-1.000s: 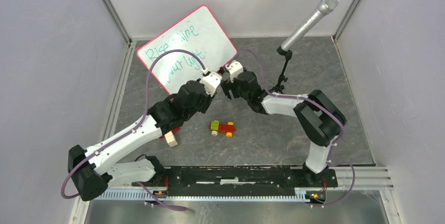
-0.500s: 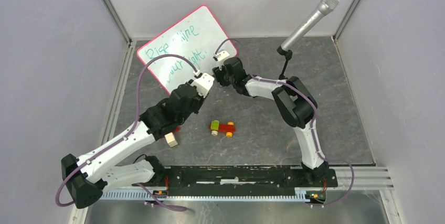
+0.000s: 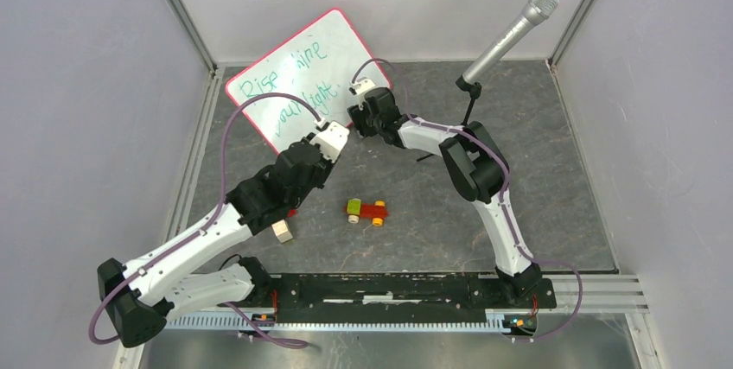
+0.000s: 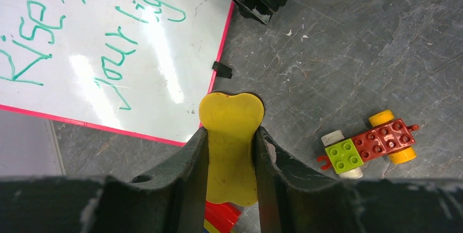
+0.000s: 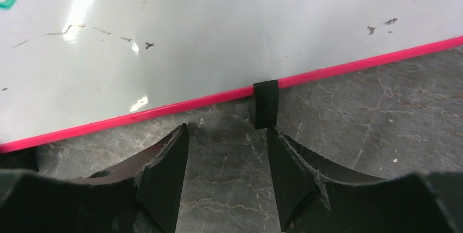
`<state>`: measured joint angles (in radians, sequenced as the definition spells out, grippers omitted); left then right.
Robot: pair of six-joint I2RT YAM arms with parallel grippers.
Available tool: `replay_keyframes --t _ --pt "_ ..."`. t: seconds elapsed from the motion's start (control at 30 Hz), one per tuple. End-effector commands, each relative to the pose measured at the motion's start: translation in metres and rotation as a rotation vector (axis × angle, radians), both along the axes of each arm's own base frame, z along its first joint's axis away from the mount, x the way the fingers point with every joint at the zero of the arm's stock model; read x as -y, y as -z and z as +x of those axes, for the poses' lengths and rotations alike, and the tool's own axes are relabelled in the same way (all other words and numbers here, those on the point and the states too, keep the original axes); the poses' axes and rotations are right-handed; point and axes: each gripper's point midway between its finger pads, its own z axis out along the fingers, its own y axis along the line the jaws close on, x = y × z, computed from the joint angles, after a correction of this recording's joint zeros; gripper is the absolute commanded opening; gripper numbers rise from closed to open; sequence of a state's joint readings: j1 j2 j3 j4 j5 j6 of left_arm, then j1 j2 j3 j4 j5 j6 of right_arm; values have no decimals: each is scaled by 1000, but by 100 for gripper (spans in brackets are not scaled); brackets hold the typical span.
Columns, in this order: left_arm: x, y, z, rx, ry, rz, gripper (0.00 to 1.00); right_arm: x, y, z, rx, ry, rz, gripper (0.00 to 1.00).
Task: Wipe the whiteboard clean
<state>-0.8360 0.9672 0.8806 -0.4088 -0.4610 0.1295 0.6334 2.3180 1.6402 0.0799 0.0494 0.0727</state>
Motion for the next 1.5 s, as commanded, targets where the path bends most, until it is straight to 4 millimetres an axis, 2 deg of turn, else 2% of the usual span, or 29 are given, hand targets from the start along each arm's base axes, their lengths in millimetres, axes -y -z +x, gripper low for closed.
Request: replay_keyframes --t 0.0,0.3,0.37,0.5,0.7,0.77,0.9,1.0,1.23,1.47 --pt "-6 -20 5 78 -30 -40 36 -2 -1 19 27 14 -5 61" --pt "-11 -25 5 101 -54 -54 35 -9 4 30 11 12 6 61" --pt "-11 -24 5 99 -52 -57 35 -9 0 29 1 19 12 64" --pt "-9 -23 5 95 -46 -54 34 -7 -21 32 34 42 40 68" --pt "-9 -23 4 94 -43 -59 34 2 -25 41 85 43 -11 76" --pt "-9 -23 4 95 -43 -61 34 7 -24 47 77 45 -10 75" --pt "-9 -26 4 101 -41 -71 34 5 -17 51 62 -12 8 71" --pt "-8 -27 3 102 -39 -75 34 -7 -13 49 52 -86 16 70" --pt "-10 -28 3 108 -44 -77 33 -19 -12 53 50 -109 57 57" --pt "-12 -32 2 127 -47 -94 32 -20 -17 49 53 -123 52 24"
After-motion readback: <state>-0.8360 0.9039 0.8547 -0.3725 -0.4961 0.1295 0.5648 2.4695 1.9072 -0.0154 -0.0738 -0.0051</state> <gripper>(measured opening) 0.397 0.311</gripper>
